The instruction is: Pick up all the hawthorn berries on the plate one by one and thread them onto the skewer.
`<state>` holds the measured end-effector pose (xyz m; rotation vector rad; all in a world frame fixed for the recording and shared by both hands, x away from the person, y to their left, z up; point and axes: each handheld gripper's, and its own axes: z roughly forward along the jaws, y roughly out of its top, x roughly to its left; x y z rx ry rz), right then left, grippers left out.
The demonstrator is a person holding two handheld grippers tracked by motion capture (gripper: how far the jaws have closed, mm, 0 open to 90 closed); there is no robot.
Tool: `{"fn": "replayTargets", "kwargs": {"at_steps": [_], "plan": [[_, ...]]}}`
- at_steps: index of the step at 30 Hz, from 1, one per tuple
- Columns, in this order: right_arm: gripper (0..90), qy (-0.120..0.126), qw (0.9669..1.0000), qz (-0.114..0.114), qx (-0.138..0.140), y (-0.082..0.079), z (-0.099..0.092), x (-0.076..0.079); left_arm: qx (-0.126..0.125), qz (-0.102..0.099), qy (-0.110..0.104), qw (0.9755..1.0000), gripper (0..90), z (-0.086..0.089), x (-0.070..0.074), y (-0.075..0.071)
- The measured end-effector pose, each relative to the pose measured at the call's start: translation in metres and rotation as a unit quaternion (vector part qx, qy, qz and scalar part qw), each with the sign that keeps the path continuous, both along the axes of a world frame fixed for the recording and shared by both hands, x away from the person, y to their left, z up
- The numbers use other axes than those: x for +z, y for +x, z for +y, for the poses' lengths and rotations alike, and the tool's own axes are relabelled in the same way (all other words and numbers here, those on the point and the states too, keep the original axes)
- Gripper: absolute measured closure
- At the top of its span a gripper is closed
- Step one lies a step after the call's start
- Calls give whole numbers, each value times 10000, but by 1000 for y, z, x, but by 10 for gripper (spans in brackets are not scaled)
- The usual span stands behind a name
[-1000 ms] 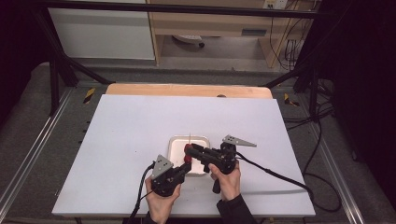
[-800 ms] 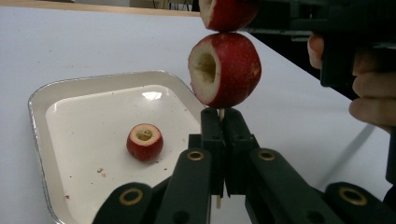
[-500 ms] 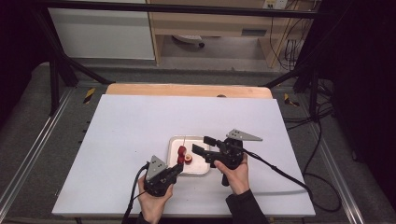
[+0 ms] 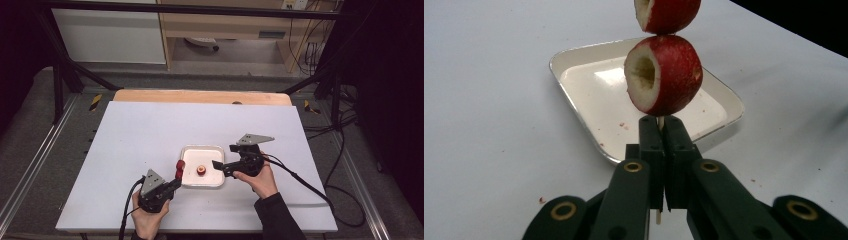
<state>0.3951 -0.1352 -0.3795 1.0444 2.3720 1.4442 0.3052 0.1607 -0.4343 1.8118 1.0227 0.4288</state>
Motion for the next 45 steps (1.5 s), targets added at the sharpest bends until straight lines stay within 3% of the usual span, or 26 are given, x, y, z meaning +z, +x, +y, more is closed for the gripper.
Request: {"fn": "replayTargets", "kwargs": {"at_steps": [4, 12, 21, 25, 29, 33, 35, 38, 40, 45], "plan": [[70, -512, 9985, 33, 169, 4, 7, -1, 28, 22, 6, 10000, 885, 6, -2, -1], [76, -1036, 9941, 77, 307, 15, 24, -2, 122, 62, -8, 9999, 885, 17, -5, -1], [151, -1664, 9832, 288, 696, 30, 52, -5, 104, 107, 15, 9999, 885, 21, -7, -1], [196, -1811, 9788, 462, 840, 34, 64, -10, 107, 107, 18, 9999, 885, 21, -7, -1], [226, -1879, 9752, 841, 814, 38, 73, -15, 109, 127, 20, 9999, 885, 23, -8, -1], [273, -2118, 9682, 1009, 866, 42, 81, -20, 97, 128, 9, 9999, 885, 22, -8, -1], [289, -2140, 9664, 1136, 860, 44, 85, -23, 80, 137, 6, 9999, 885, 21, -8, -1], [324, -2138, 9644, 1402, 677, 46, 89, -27, 65, 148, 14, 9999, 885, 21, -8, -1], [339, -2194, 9608, 1623, 496, 47, 90, -30, 66, 158, 16, 9999, 885, 21, -8, -1], [397, -2046, 9612, 1810, 373, 47, 94, -36, 63, 156, 10, 9999, 885, 21, -8, -1]]}}
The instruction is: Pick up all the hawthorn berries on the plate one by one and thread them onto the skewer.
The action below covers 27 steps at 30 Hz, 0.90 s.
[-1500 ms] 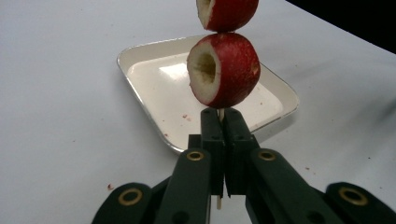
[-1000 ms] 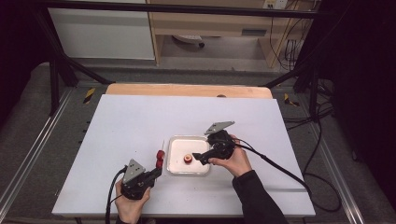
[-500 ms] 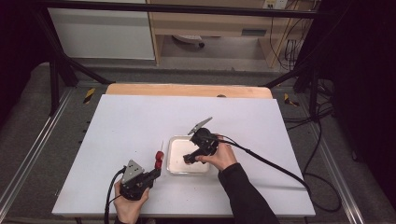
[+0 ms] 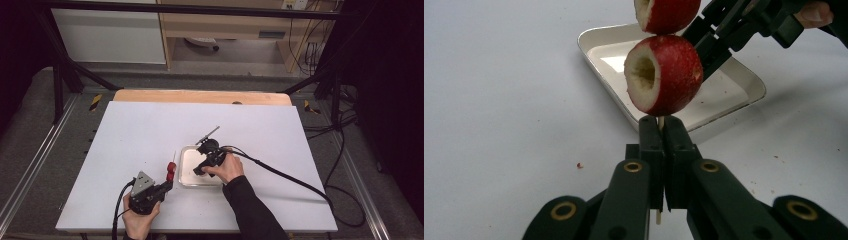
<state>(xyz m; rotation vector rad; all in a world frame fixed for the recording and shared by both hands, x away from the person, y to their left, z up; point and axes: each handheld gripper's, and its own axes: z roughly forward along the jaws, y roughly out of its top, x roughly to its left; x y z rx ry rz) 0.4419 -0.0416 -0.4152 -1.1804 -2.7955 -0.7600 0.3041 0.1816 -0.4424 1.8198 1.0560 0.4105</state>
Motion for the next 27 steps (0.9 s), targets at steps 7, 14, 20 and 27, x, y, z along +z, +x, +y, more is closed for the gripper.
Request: {"fn": "replayTargets", "kwargs": {"at_steps": [7, 14, 20, 27], "plan": [[502, -18, 9997, 37, -249, -2, 2, -3, -21, 8, 5, 10000, 885, -1, -1, 0], [544, 4, 9990, 113, -442, -2, 3, -4, -20, 16, 8, 10000, 885, -1, -1, 0], [595, -45, 9986, 186, -493, -3, 4, -7, -26, 15, 16, 10000, 885, -2, -1, 0], [601, 175, 9984, 136, -521, -5, 0, 1, -36, 1, 18, 10000, 885, -3, 0, 0]]}}
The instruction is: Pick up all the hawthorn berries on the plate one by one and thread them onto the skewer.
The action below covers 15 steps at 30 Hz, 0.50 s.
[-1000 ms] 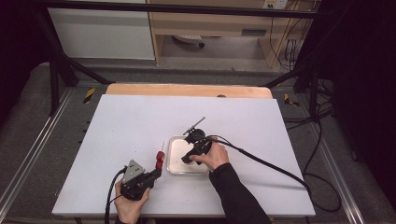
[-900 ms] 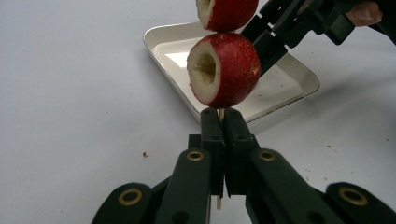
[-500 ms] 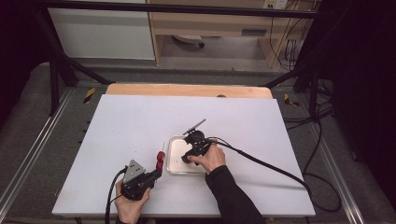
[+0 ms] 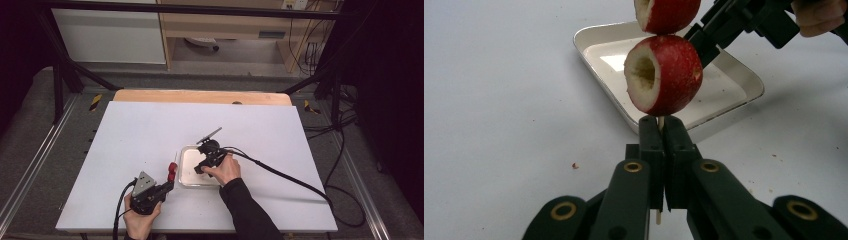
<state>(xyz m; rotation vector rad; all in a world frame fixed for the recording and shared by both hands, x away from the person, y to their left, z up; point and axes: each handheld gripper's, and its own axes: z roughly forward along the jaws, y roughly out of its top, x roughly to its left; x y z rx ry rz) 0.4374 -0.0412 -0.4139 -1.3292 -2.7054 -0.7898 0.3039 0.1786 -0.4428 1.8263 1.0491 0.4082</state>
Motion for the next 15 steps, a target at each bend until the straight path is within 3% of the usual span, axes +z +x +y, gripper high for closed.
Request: {"fn": "replayTargets", "kwargs": {"at_steps": [4, 9, 12, 15], "plan": [[601, 208, 9996, -191, -87, -2, -5, 12, -23, -18, 4, 10000, 885, -3, 0, -1], [601, 754, 9958, -466, -209, -7, -18, 26, -71, -57, 17, 10000, 885, -9, 0, -2], [602, 1097, 9912, -673, -306, -10, -29, 33, -124, -71, 5, 9999, 885, -14, 1, -3], [602, 1562, 9832, -844, -415, -15, -40, 39, -176, -72, -37, 9998, 885, -20, 1, -3]]}}
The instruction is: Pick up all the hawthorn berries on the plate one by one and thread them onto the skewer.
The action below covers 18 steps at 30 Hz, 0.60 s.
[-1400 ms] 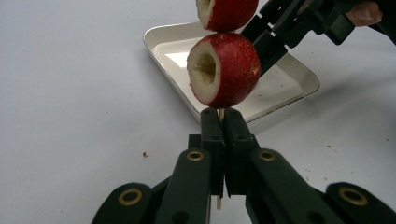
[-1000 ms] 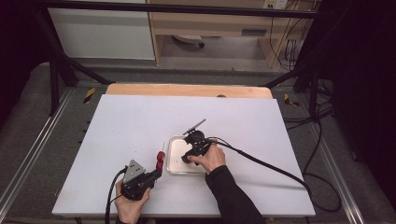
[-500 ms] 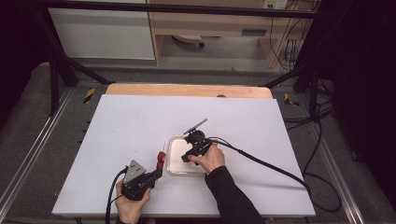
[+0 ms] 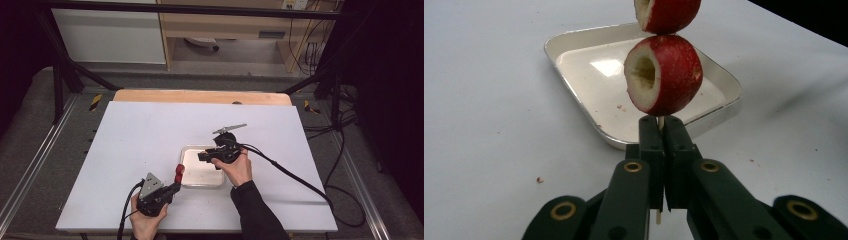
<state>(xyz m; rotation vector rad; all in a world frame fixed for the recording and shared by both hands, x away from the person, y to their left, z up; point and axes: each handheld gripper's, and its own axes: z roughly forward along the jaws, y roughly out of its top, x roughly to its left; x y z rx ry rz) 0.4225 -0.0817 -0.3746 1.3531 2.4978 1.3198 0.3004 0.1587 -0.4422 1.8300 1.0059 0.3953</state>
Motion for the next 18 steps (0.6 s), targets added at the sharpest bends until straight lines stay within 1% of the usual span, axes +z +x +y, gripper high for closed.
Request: {"fn": "replayTargets", "kwargs": {"at_steps": [3, 5, 8, 10, 12, 13, 14, 16, 18], "plan": [[603, 397, 9990, -177, -98, -5, -12, 5, -45, -9, 11, 10000, 885, -5, 0, 0], [602, 591, 9977, -295, -165, -9, -20, 8, -84, -9, 13, 10000, 885, -8, 0, 0], [603, 969, 9939, -448, -263, -14, -30, 10, -115, -21, -13, 9999, 885, -15, 2, 0], [603, 1167, 9911, -553, -315, -17, -35, 10, -159, -42, 0, 9999, 885, -20, 3, -1], [603, 1399, 9875, -629, -373, -21, -40, 10, -200, -52, 1, 9998, 885, -25, 4, -1], [603, 1524, 9851, -676, -419, -22, -42, 10, -218, -63, 1, 9997, 885, -27, 5, -1], [603, 1651, 9827, -712, -444, -24, -44, 9, -236, -63, -18, 9997, 885, -29, 5, -1], [603, 1915, 9768, -818, -492, -27, -47, 8, -265, -54, -43, 9996, 885, -35, 5, -2], [603, 2074, 9722, -930, -557, -29, -49, 8, -291, -42, -43, 9996, 885, -40, 5, -2]]}}
